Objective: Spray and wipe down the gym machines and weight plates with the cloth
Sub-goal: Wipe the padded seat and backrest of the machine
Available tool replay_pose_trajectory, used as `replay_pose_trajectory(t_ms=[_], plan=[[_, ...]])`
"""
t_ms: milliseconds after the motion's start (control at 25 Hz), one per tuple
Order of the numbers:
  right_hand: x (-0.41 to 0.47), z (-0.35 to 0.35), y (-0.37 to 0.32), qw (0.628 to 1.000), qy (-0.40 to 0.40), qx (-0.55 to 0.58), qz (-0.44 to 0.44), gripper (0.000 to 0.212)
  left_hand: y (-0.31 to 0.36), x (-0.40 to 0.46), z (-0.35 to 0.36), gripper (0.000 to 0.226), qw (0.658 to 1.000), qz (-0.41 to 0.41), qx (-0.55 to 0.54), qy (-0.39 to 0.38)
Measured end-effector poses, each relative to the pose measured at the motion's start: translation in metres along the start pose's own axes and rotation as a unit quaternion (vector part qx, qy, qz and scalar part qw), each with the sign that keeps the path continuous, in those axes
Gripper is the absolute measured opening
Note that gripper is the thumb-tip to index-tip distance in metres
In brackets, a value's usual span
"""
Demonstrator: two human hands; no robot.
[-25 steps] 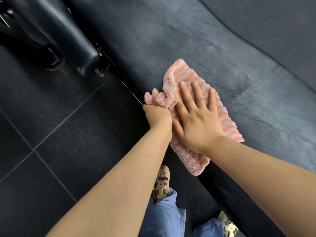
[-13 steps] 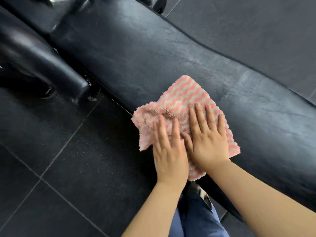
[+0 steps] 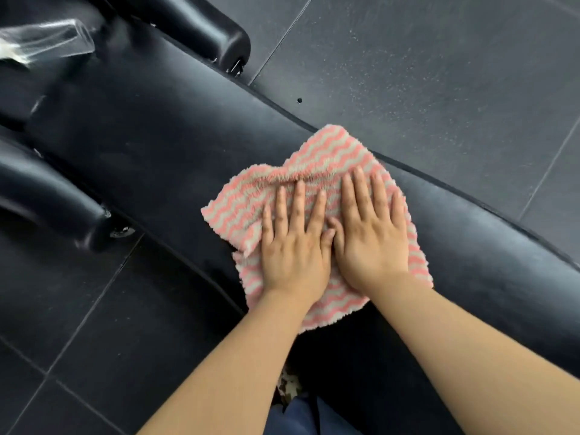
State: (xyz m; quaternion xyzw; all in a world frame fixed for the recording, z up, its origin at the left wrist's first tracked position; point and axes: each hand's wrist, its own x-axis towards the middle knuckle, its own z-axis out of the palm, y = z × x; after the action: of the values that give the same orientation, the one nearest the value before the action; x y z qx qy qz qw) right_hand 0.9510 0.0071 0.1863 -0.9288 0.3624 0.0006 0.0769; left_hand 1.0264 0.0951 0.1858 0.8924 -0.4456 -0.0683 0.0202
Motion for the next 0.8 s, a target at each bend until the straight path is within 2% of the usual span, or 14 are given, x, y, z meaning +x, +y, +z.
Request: replay_pose_trajectory(t_ms=[200,320,520,640,800], plan=[[0.072,-0.015,0.024,0.998,-0.066,0.006,0.015,0.066,0.009,0.075,-0.014,0.063,0.999,0.015,0.009,-0.042],[0.098,-0.024,0.035,0.991,-0.131,0.004,0.023,0.049,0.01,0.102,-0.018,0.067,0.999,0.043,0.005,-0.027],[0.121,-0.029,0.039,0.974,-0.214,0.062,0.048,0.056,0.006,0.132,-0.013,0.048,0.995,0.084,-0.017,0.048],[0.126,-0.036,0.037,0.96,-0.255,0.091,0.069,0.057,0.006,0.139,-0.018,0.045,0.995,0.094,-0.011,0.036],[0.125,-0.04,0.039,0.957,-0.266,0.094,0.068,0.055,0.006,0.138,-0.02,0.05,0.994,0.104,-0.013,0.019]])
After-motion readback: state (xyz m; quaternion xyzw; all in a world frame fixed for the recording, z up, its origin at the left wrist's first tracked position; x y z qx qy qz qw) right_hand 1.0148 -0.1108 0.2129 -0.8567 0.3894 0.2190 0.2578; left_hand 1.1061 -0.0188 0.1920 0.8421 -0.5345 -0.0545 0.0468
